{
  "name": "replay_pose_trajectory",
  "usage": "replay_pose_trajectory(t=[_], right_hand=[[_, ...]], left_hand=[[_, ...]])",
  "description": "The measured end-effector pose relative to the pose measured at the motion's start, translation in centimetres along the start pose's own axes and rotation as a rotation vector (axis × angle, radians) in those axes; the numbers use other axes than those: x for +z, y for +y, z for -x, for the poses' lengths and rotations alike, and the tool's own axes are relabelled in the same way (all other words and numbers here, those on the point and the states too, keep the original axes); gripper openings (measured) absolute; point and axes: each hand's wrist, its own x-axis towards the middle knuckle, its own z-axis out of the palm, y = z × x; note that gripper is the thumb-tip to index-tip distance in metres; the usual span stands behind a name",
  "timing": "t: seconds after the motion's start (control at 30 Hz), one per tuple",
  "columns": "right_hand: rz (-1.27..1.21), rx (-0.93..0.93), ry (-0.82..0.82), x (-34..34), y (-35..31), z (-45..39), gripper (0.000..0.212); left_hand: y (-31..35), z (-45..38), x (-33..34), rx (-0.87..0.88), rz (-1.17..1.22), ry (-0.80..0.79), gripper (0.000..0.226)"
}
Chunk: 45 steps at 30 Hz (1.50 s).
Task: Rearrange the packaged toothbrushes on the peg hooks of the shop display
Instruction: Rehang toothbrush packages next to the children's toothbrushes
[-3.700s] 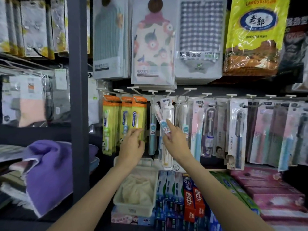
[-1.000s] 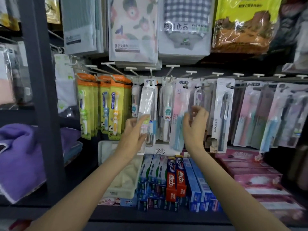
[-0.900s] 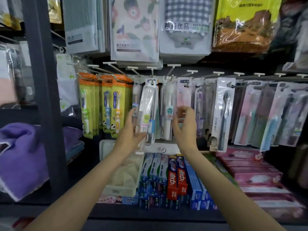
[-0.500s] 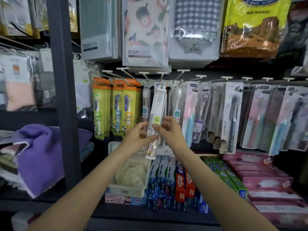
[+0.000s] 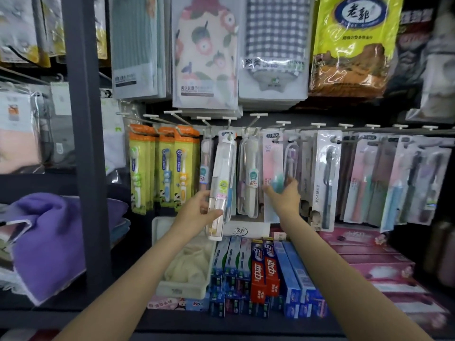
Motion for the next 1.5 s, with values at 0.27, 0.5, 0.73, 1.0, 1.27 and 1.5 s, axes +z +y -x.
replay_pose_trajectory(t=[0.27, 0.5, 0.73, 1.0, 1.27, 1.5], right_hand=[[0.051, -0.054, -0.169, -3.1, 1.3, 0.6, 0.038], [0.371, -0.411, -0.018, -8.3, -0.2, 0.5, 0.058], [0.801, -0.501, -0.051, -9.9, -2.6, 0.7, 0.055], [0.733, -0.386, -0.127, -8.3, 2.7, 3.4, 0.059], [0.115, -0.164, 0.104, -15.8, 4.2, 4.3, 0.028], [0.097, -0.026, 0.126, -23.6, 8.9, 1.5, 0.034]], left_hand=[[-0.1, 0.2, 0.7, -0.037, -0.059, 0.077, 0.058], [0.8, 0.8, 2.0, -0.023, -0.138, 0.165, 0.052], [0.6, 0.6, 3.8, -0.053, -0.117, 0.192, 0.057], [-0.3, 0.7, 3.6, 0.002, -0.09, 0.23, 0.053], [1.8, 1.4, 6.0, -0.074, -0.183, 0.488, 0.062], [6.8, 2.5, 14.7, 0.097, -0.192, 0.434, 0.04]])
